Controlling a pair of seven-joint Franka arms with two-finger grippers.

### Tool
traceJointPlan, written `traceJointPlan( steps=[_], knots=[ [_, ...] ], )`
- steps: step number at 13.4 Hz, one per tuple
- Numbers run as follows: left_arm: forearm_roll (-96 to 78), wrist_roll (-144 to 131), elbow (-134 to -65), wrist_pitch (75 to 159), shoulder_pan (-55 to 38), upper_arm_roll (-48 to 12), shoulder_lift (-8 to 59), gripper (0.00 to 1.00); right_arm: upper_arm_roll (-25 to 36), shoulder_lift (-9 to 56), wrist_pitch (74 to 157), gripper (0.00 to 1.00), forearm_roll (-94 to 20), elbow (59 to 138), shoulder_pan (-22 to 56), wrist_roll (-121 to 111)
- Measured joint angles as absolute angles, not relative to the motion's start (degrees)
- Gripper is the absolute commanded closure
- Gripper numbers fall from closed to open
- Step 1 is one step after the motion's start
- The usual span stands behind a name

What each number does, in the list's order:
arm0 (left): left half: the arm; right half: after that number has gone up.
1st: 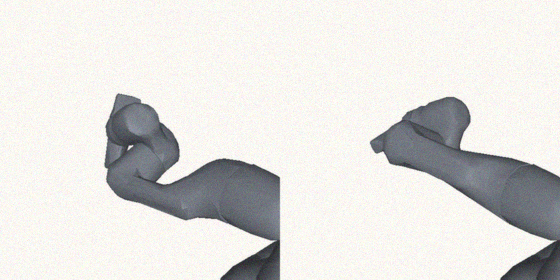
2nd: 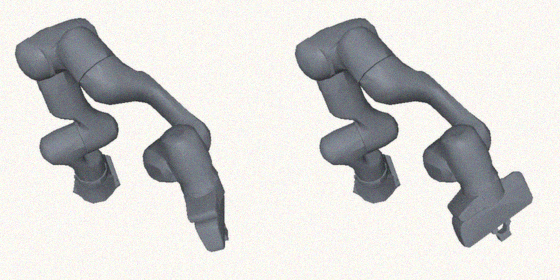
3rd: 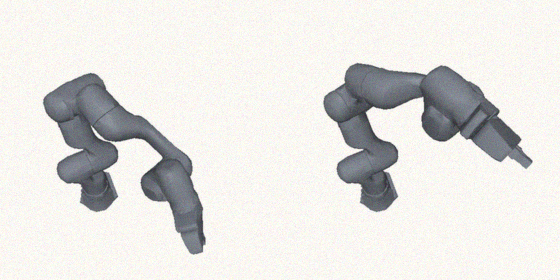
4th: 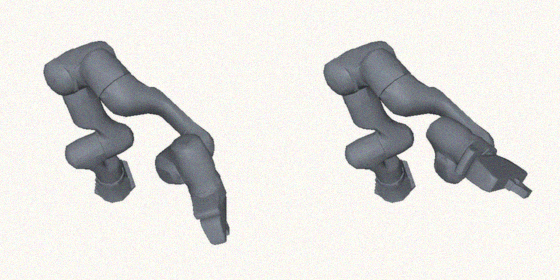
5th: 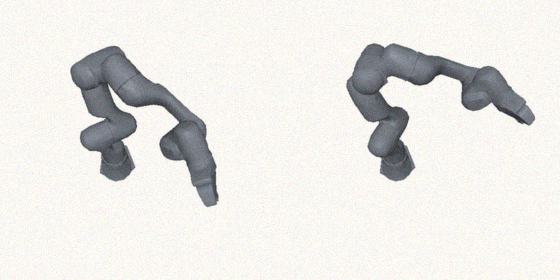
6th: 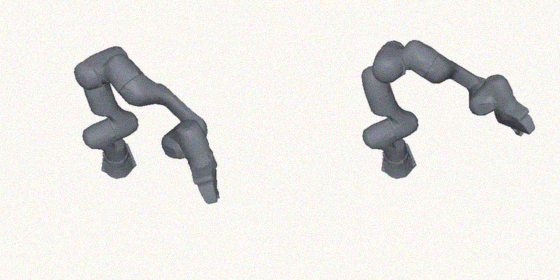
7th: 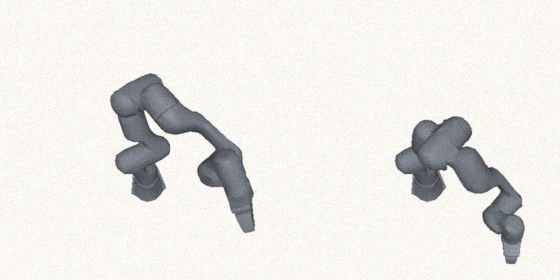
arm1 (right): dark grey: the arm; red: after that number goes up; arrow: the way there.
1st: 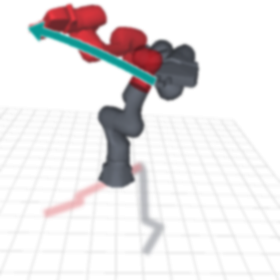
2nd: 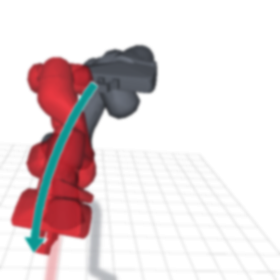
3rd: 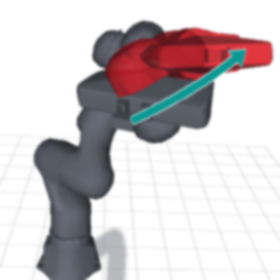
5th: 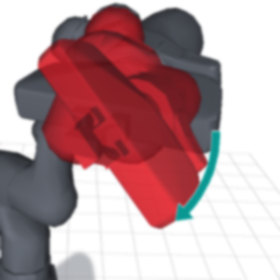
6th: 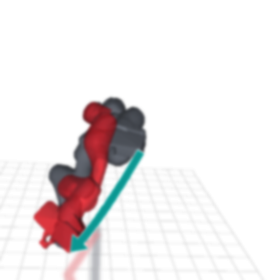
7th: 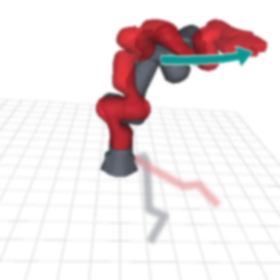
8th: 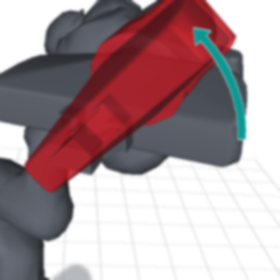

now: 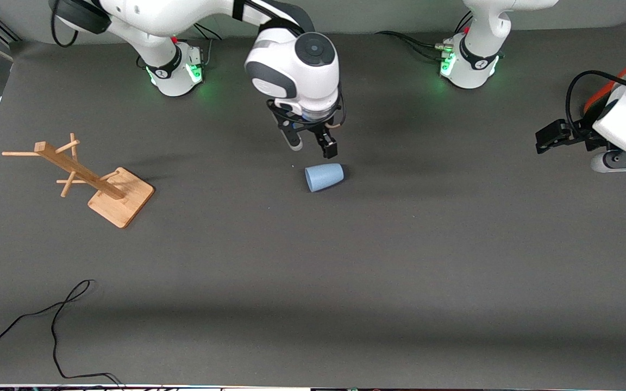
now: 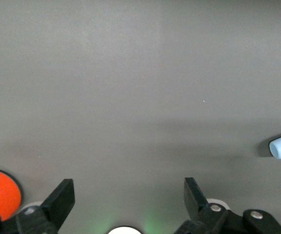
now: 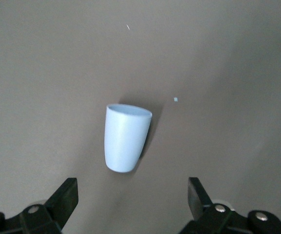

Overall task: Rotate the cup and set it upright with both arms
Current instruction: 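Withdraw the right gripper while the left gripper reaches the cup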

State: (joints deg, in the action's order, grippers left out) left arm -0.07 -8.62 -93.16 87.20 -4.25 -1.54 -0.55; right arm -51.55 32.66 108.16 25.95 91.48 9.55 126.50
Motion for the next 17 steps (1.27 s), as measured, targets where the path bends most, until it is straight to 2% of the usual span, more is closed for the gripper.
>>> traceJointPlan(
  steps=[2, 8, 13, 17],
  knots=[
    [-0.13, -12.96, -93.12, 87.21, -6.79, -1.63, -0.44, 0.00, -47.35, 29.08, 106.41, 0.00, 22.29, 90.77, 9.08, 115.91],
    [-0.17, -30.86, -88.65, 87.33, -18.55, -1.95, 3.73, 0.00, -26.09, 16.07, 103.24, 0.00, 7.91, 90.63, 8.88, 74.34],
    [1.60, -46.71, -80.37, 87.38, -30.05, -2.00, 13.88, 0.00, -5.78, 10.14, 103.24, 0.00, -3.23, 90.63, 8.78, 39.69],
    [3.16, -57.34, -71.57, 87.57, -38.34, -2.01, 23.63, 0.00, 1.84, 4.91, 102.17, 0.00, -3.75, 91.56, 8.97, 21.77]
  ],
)
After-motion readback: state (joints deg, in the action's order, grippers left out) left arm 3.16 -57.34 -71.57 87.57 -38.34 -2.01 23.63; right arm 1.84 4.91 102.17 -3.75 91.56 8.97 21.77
